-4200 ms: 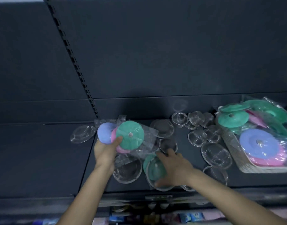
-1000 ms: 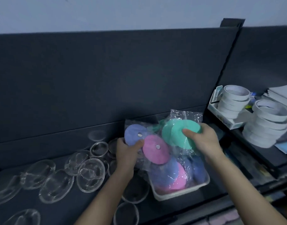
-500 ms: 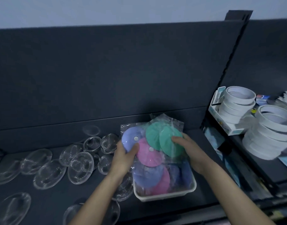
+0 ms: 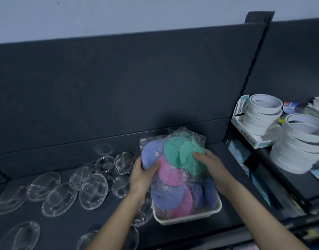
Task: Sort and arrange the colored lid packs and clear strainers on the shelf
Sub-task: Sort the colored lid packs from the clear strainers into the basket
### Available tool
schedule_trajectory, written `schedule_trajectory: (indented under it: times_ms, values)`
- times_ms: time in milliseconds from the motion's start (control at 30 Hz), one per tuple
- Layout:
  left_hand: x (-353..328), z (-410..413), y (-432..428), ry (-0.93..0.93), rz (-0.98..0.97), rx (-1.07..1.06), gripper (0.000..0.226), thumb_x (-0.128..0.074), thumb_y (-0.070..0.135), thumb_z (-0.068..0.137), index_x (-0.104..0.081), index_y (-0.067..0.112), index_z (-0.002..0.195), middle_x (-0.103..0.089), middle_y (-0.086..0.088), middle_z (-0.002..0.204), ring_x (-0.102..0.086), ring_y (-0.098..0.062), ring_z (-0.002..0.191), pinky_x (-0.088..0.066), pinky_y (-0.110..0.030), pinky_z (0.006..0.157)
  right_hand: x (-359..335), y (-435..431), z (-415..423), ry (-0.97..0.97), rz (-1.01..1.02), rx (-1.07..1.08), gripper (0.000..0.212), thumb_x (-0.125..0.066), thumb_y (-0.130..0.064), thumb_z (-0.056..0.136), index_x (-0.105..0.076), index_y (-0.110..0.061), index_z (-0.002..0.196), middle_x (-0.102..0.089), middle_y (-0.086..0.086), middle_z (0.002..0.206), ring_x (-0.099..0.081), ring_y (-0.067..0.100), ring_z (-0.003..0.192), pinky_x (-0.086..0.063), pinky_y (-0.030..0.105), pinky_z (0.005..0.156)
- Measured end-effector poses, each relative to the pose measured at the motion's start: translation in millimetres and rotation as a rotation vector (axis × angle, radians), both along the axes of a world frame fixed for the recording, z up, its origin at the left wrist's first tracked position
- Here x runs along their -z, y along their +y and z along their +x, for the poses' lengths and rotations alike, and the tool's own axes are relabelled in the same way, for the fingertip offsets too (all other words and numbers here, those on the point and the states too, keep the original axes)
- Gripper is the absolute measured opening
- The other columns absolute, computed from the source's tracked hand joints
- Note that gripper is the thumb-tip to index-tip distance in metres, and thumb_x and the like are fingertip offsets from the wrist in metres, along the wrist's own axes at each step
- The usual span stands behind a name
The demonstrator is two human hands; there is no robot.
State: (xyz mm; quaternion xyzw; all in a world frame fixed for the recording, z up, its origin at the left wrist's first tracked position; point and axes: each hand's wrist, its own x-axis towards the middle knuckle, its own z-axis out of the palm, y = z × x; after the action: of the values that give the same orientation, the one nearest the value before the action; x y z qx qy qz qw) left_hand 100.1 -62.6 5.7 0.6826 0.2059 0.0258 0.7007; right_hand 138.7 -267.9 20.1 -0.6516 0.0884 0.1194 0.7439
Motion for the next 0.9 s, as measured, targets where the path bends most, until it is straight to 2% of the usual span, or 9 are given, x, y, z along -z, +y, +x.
schedule_trajectory:
  times_ms: [100,233,333,467,533,667,767,900]
  values:
    - [-2,-2,1,0.026,-0.031,-0.004,0.036,-0.075,0.029,0.079,-0.058,0.022,0.11,-0.071,0.002,0.1,-0.069,-0.016,0.089,-0.057,-0.032,0.074,-3,0,-2,0.0,-0.002,0.01,0.026,-0.068,-0.021,0.085,-0.065,-0.012,0.109,-0.072,0.009,0.103,-0.069,0.025,0.095,-0.054,0.037,0.082]
    - [-4,1,-6,0.025,-0.041,-0.035,0.032,-0.073,0.025,0.081,-0.059,0.018,0.109,-0.071,-0.003,0.096,-0.07,-0.023,0.086,-0.059,-0.042,0.077,-6,1,-2,0.011,0.023,0.031,0.024,-0.069,-0.019,0.083,-0.066,-0.01,0.105,-0.073,0.009,0.099,-0.07,0.024,0.089,-0.054,0.032,0.072]
    - [-7,0,-10,0.01,-0.088,-0.051,0.029,-0.072,0.019,0.082,-0.06,0.017,0.108,-0.072,-0.006,0.096,-0.071,-0.024,0.085,-0.059,-0.04,0.075,-7,1,-2,0.005,0.018,0.05,0.022,-0.069,-0.016,0.084,-0.066,-0.007,0.104,-0.073,0.011,0.098,-0.07,0.024,0.087,-0.053,0.03,0.068]
    - [-13,0,-11,-0.019,-0.114,-0.072,0.028,-0.074,0.016,0.081,-0.061,0.016,0.106,-0.072,-0.006,0.096,-0.07,-0.023,0.085,-0.059,-0.031,0.066,-8,-1,-3,0.0,0.04,0.073,0.02,-0.068,-0.016,0.084,-0.067,-0.007,0.102,-0.072,0.013,0.098,-0.07,0.026,0.087,-0.053,0.033,0.07]
    - [-17,1,-11,-0.035,-0.123,-0.079,0.027,-0.074,0.016,0.08,-0.062,0.017,0.104,-0.072,-0.006,0.096,-0.07,-0.023,0.086,-0.058,-0.033,0.069,-10,-1,-4,-0.007,0.061,0.083,0.019,-0.068,-0.015,0.084,-0.067,-0.008,0.101,-0.073,0.011,0.096,-0.07,0.025,0.087,-0.054,0.034,0.071]
    - [-25,-2,-9,-0.068,-0.146,-0.078,0.025,-0.074,0.013,0.079,-0.063,0.015,0.102,-0.073,-0.007,0.094,-0.071,-0.024,0.084,-0.058,-0.033,0.07,-15,1,-4,-0.03,0.072,0.095,0.021,-0.071,-0.017,0.081,-0.068,-0.012,0.102,-0.073,0.011,0.099,-0.069,0.028,0.092,-0.055,0.045,0.086]
    - [-31,-5,-7,-0.081,-0.164,-0.078,0.027,-0.075,0.012,0.078,-0.062,0.013,0.103,-0.073,-0.01,0.095,-0.07,-0.026,0.083,-0.058,-0.037,0.072,-18,5,-5,-0.039,0.094,0.084,0.024,-0.072,-0.02,0.08,-0.068,-0.014,0.103,-0.072,0.009,0.1,-0.069,0.029,0.095,-0.054,0.05,0.089]
    - [-42,-9,-1,-0.084,-0.15,-0.121,0.031,-0.076,0.012,0.077,-0.062,0.013,0.104,-0.072,-0.009,0.093,-0.07,-0.025,0.078,-0.056,-0.033,0.066,-23,14,-9,-0.051,0.119,0.072,0.024,-0.071,-0.019,0.081,-0.068,-0.014,0.104,-0.072,0.009,0.1,-0.069,0.027,0.093,-0.057,0.043,0.082]
